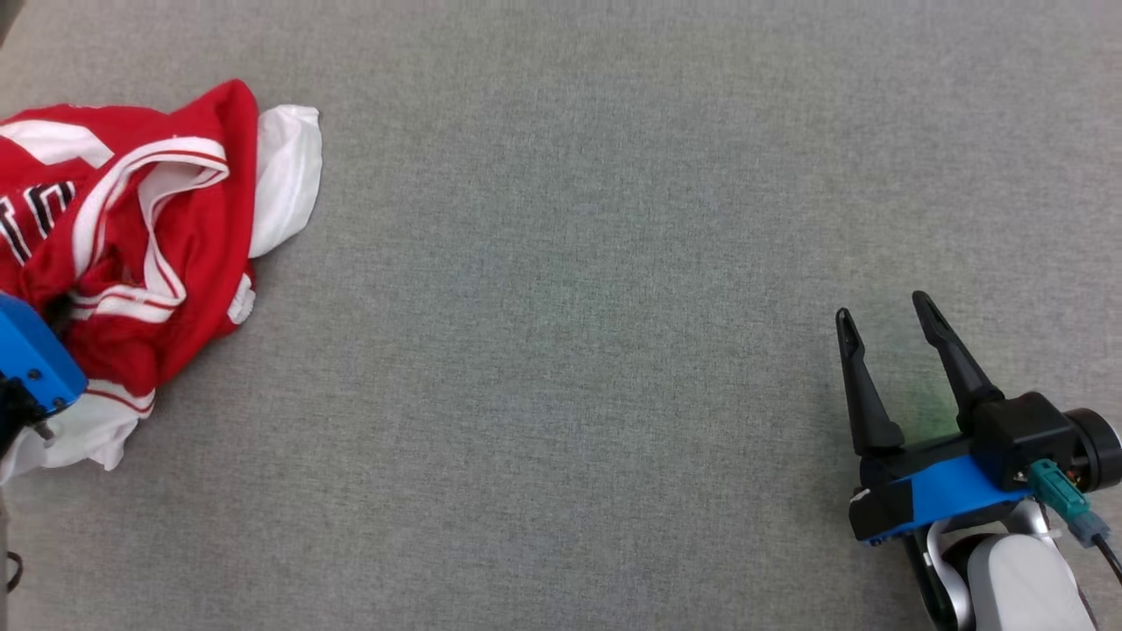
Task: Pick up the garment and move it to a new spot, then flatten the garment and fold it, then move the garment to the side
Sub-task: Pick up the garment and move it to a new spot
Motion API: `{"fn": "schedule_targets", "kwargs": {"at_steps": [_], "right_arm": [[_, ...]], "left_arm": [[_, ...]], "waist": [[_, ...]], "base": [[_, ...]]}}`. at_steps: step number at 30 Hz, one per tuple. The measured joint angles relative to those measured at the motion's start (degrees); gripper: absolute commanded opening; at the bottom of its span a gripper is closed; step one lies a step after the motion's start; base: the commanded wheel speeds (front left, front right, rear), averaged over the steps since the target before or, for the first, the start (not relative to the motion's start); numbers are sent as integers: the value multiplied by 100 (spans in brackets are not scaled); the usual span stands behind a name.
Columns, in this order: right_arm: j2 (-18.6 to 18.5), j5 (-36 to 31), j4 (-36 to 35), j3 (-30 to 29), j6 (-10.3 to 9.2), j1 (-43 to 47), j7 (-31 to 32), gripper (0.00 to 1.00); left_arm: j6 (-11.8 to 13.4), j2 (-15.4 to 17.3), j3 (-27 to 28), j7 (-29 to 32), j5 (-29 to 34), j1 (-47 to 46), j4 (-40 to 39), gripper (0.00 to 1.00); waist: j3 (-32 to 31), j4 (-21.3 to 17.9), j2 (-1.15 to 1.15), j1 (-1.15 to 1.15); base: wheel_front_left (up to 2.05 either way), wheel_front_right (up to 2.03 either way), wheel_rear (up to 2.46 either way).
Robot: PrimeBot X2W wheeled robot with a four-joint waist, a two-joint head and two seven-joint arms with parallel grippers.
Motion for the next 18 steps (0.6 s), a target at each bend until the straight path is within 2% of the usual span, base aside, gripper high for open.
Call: {"fn": "schedule_targets", "kwargs": {"at_steps": [4, 11, 14, 18], "right_arm": [[-1, 155, 171, 1, 0, 37, -88, 100], [1, 487, 533, -23, 0, 260, -307, 100], [0, 688, 737, -44, 0, 433, -404, 100], [0, 820, 857, -20, 0, 577, -476, 100]], "left_arm": [[-24, 208, 16, -286, 168, 32, -265, 0], [-223, 554, -196, -563, 560, -314, -1005, 0], [-304, 502, -434, -726, 714, -793, -1481, 0], [-466, 238, -767, -812, 758, -1245, -1918, 0]], "waist": [[-296, 19, 0, -1], [-1107, 84, 0, -3], [-1610, 58, 0, -3], [-2014, -101, 0, -3]], "base": [[0, 0, 0], [0, 0, 0], [0, 0, 0], [0, 0, 0]]}}
